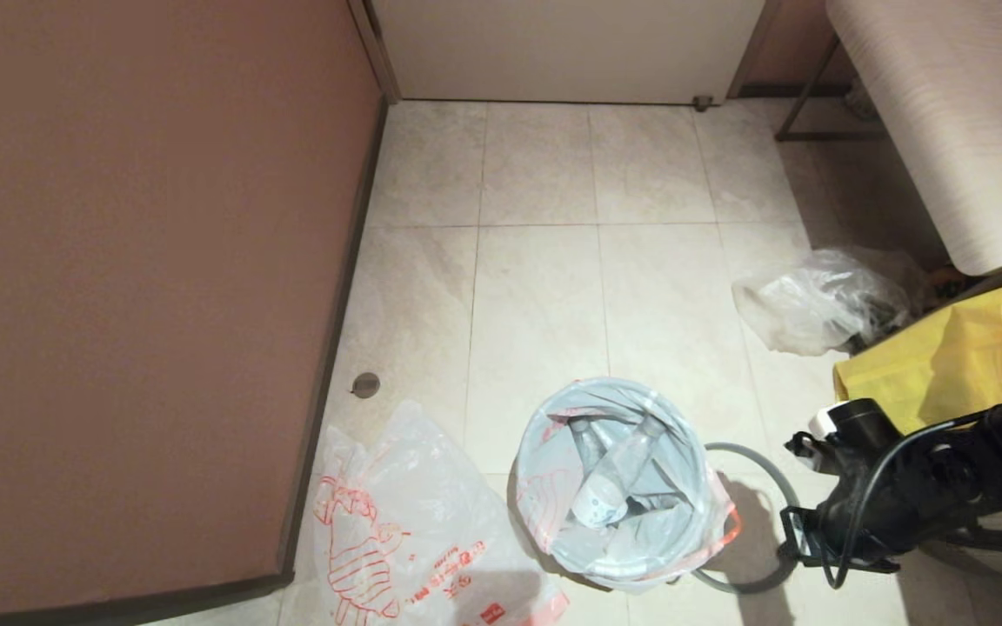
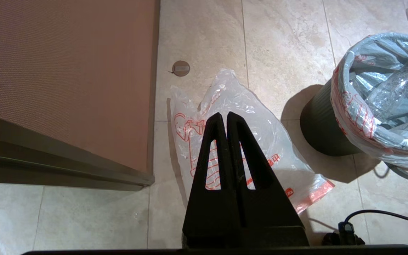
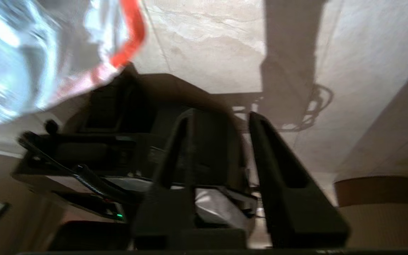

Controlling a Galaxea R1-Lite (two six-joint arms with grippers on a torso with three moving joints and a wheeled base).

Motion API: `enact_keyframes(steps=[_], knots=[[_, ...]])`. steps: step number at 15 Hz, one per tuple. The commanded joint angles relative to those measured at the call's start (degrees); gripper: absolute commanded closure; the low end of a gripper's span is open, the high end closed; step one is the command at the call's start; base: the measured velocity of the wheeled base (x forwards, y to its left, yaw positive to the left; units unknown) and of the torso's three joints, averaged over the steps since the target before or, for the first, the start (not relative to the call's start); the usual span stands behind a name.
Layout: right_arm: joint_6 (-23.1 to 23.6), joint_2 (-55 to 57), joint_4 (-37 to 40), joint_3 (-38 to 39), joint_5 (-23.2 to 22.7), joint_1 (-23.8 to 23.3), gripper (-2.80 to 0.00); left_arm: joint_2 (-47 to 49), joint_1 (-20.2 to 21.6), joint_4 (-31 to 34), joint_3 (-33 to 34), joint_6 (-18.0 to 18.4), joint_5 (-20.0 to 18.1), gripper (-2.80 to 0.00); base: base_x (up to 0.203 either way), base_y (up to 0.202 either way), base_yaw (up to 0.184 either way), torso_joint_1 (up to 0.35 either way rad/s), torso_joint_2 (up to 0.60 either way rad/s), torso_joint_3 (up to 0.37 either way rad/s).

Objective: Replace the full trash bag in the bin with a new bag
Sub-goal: Place the trash bag on the floor

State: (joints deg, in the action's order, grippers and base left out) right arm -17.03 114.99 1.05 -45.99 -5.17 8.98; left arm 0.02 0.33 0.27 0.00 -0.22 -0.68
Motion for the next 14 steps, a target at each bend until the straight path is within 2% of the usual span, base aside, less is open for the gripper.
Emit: enact_keyframes(steps=[1,5,7,14], knots=[[-4.4,2.1,0.2,-1.5,0.0,2.0,-2.80,0.0,0.0,0.0,0.0,0.0,0.0,0.00,0.000,0.000,0.000,0.000,0.00,0.000],[-6.3,4.7,-0.8,-3.2,-0.1,4.4,-2.80,0.0,0.0,0.0,0.0,0.0,0.0,0.00,0.000,0.000,0.000,0.000,0.00,0.000],[-6.6,6.2,-3.8,-3.3,0.6,5.0,-2.80,0.0,0.0,0.0,0.0,0.0,0.0,0.00,0.000,0.000,0.000,0.000,0.00,0.000],[-6.9,13.3,-8.2,-3.8,13.5,7.4,-2.80,0.0,0.0,0.0,0.0,0.0,0.0,0.00,0.000,0.000,0.000,0.000,0.00,0.000]])
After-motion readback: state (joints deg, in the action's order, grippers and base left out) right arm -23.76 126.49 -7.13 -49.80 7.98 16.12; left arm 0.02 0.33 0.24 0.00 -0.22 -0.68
